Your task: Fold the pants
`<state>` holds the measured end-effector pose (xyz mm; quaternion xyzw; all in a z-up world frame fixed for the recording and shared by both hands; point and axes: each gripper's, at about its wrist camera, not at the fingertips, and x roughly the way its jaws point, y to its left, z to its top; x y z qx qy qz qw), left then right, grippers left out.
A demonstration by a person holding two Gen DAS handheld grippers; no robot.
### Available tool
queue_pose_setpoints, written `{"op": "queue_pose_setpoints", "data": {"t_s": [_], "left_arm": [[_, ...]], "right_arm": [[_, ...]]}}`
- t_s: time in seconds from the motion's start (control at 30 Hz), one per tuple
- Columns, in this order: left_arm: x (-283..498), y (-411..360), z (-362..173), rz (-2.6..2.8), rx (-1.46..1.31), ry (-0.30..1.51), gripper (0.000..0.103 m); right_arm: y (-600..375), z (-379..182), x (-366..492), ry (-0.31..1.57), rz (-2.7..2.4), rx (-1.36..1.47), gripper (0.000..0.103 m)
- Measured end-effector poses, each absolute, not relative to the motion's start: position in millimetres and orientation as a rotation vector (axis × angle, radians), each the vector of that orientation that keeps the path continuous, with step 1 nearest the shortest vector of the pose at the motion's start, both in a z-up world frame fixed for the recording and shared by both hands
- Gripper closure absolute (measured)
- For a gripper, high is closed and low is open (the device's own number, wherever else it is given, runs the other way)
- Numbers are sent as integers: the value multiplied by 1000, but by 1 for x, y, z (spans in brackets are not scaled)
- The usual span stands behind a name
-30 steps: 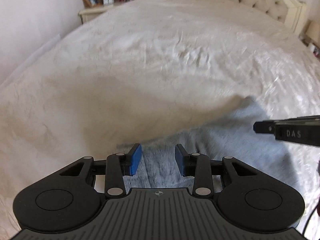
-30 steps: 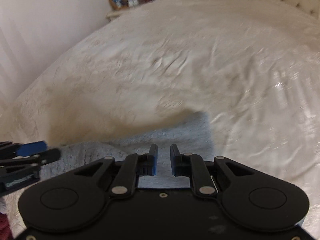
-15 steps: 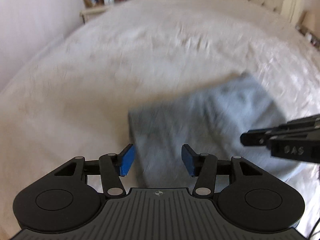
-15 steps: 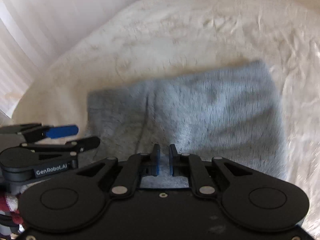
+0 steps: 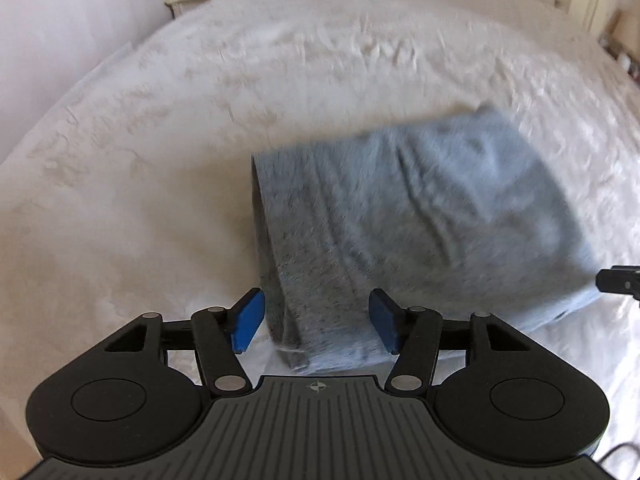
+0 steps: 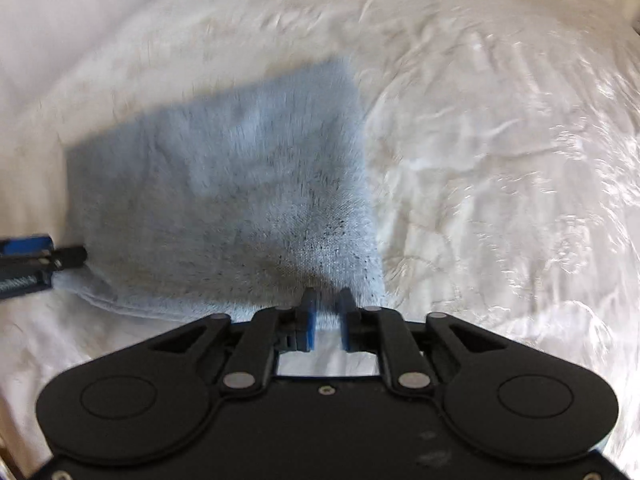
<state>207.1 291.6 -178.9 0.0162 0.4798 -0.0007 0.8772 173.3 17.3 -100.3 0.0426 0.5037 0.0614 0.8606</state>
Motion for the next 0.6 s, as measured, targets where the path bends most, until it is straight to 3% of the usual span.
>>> {"op": "queue_pose_setpoints", "data": {"t_s": [0.23,0.6], "left_arm": [[193,272,-134,78,-45,968,47],[138,235,-79,248,0,925,46]], "right_arm": [[16,-42,150,930,181,132,51],[4,5,117,872,241,194,11]]}}
